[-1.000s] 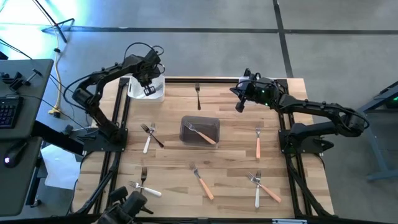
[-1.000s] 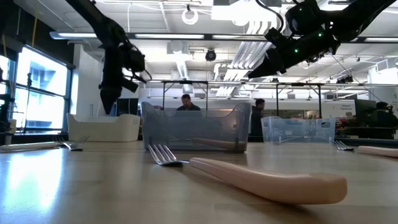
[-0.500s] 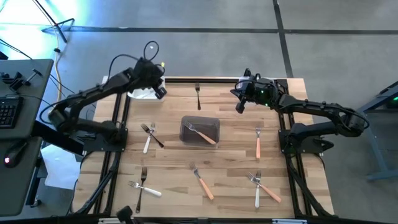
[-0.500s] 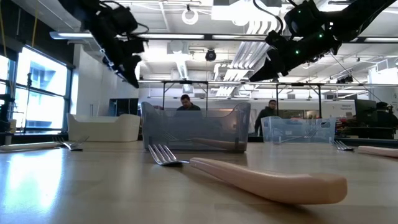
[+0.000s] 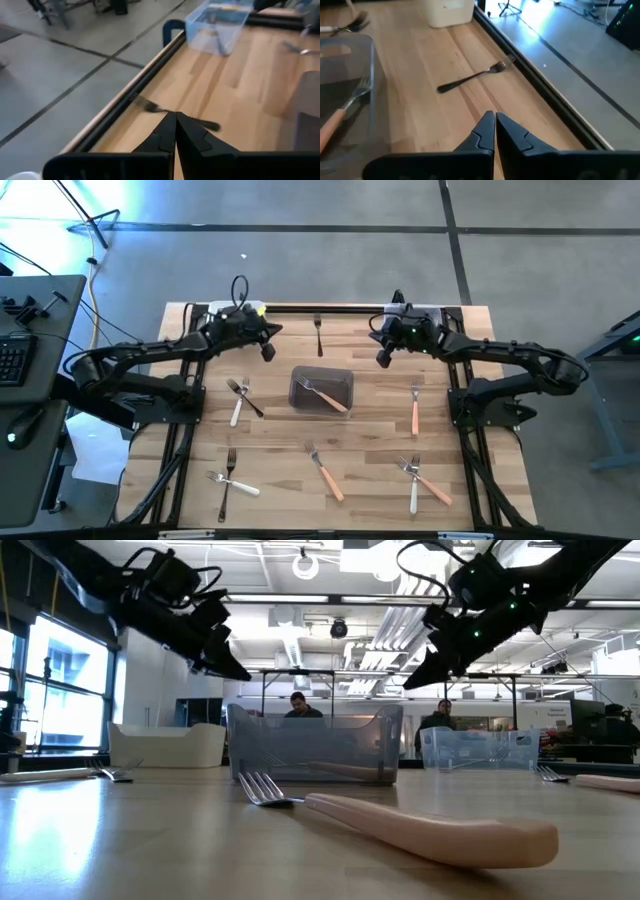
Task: Sort silverware by color (type)
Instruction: Put the top orange fork into the black bin
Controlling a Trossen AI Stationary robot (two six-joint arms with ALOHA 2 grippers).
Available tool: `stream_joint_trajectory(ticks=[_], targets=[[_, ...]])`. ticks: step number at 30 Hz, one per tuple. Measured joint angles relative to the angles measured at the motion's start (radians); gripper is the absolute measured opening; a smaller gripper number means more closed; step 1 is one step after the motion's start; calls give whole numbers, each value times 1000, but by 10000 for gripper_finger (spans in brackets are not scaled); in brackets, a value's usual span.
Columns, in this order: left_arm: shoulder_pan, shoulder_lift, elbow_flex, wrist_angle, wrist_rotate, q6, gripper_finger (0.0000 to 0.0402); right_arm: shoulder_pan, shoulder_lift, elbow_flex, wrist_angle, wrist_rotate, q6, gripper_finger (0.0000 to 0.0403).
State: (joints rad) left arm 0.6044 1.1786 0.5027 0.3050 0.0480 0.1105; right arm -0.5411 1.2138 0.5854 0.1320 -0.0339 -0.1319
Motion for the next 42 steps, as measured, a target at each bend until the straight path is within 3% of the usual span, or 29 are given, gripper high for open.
stream_joint_trajectory(ticks=[12,17,22,29,35,42], targets=[[-3,-1,-159,304,48,-54,0,43,24,5,97,8,45,0],[-3,-1,-212,446,102,-62,0,128,24,69,-70,174,162,0],[1,-1,-241,457,101,-38,0,248,24,175,-433,325,397,0],[4,-1,-242,460,100,-21,0,430,24,260,-781,339,803,0],[3,-1,-242,457,103,-20,0,571,24,266,-950,336,1097,21],[3,-1,-242,458,105,13,0,692,24,266,-995,312,1331,107]])
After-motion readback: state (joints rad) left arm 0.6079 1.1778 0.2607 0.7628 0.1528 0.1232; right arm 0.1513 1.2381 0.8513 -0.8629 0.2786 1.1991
